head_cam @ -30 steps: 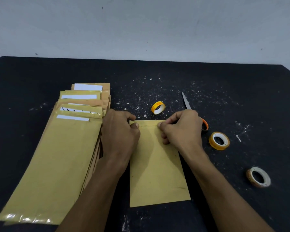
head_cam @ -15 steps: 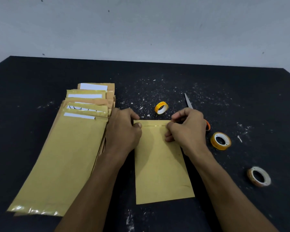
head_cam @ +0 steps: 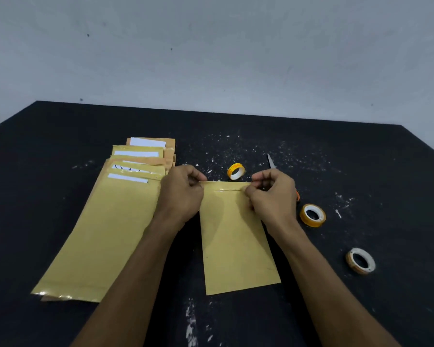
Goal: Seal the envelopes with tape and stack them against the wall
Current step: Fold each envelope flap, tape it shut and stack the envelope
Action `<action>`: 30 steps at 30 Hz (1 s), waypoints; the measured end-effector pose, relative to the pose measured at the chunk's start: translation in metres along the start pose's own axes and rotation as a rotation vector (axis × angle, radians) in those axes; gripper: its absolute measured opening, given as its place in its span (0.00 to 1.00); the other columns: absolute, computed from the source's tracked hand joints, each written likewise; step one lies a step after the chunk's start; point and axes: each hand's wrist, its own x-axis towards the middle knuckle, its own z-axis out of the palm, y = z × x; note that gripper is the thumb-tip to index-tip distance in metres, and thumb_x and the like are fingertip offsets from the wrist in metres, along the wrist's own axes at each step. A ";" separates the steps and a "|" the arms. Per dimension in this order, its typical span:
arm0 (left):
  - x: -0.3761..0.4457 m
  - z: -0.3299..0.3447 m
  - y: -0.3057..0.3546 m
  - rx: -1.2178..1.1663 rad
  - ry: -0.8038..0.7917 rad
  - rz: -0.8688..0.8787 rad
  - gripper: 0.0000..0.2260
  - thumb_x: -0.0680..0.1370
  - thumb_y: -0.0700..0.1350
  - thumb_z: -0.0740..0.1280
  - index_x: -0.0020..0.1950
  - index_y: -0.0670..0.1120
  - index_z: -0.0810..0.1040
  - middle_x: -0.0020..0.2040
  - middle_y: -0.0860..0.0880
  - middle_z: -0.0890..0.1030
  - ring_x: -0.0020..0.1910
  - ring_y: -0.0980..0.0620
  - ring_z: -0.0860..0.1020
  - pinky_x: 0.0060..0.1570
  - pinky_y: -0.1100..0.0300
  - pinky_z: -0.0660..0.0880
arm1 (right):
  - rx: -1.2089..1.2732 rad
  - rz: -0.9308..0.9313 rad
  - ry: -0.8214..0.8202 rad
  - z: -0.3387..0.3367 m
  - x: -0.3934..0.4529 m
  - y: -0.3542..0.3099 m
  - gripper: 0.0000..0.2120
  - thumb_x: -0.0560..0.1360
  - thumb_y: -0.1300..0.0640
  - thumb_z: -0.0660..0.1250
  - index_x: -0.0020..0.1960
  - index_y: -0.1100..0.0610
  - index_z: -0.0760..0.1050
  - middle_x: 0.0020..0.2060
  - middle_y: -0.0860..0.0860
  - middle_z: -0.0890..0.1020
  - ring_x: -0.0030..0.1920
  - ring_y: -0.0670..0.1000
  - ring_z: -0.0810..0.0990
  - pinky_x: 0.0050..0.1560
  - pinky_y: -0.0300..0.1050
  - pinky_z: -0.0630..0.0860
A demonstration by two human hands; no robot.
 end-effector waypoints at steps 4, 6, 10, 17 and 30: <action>-0.004 -0.019 0.014 -0.178 -0.006 0.003 0.09 0.78 0.32 0.65 0.45 0.44 0.80 0.32 0.50 0.79 0.26 0.59 0.74 0.28 0.63 0.71 | 0.046 0.017 -0.025 -0.013 -0.006 -0.009 0.09 0.72 0.57 0.76 0.49 0.54 0.80 0.39 0.50 0.83 0.40 0.45 0.80 0.41 0.39 0.76; -0.004 -0.028 0.021 -0.248 0.010 0.008 0.08 0.79 0.31 0.64 0.48 0.41 0.79 0.26 0.55 0.77 0.22 0.60 0.71 0.23 0.66 0.68 | 0.112 0.077 -0.189 -0.020 -0.011 -0.015 0.05 0.74 0.57 0.75 0.47 0.57 0.81 0.39 0.50 0.85 0.38 0.44 0.83 0.37 0.37 0.77; -0.003 -0.042 0.033 -0.292 0.031 0.031 0.07 0.80 0.32 0.63 0.51 0.41 0.79 0.22 0.56 0.74 0.21 0.60 0.68 0.22 0.67 0.67 | 0.206 0.135 -0.406 -0.028 -0.020 -0.019 0.03 0.77 0.63 0.70 0.47 0.61 0.82 0.35 0.48 0.86 0.31 0.40 0.81 0.26 0.34 0.70; 0.008 -0.047 0.039 -0.248 -0.050 0.023 0.03 0.79 0.41 0.69 0.52 0.45 0.79 0.33 0.49 0.79 0.24 0.56 0.72 0.24 0.66 0.69 | 0.355 0.156 -0.323 -0.019 0.008 -0.034 0.04 0.77 0.63 0.70 0.44 0.59 0.81 0.37 0.52 0.86 0.34 0.48 0.80 0.28 0.39 0.69; 0.158 0.006 0.037 0.048 -0.148 -0.157 0.05 0.75 0.41 0.74 0.44 0.39 0.83 0.29 0.46 0.78 0.25 0.53 0.72 0.27 0.63 0.68 | -0.082 0.119 -0.047 0.046 0.180 -0.038 0.08 0.69 0.59 0.79 0.40 0.56 0.80 0.43 0.52 0.83 0.46 0.52 0.82 0.49 0.50 0.82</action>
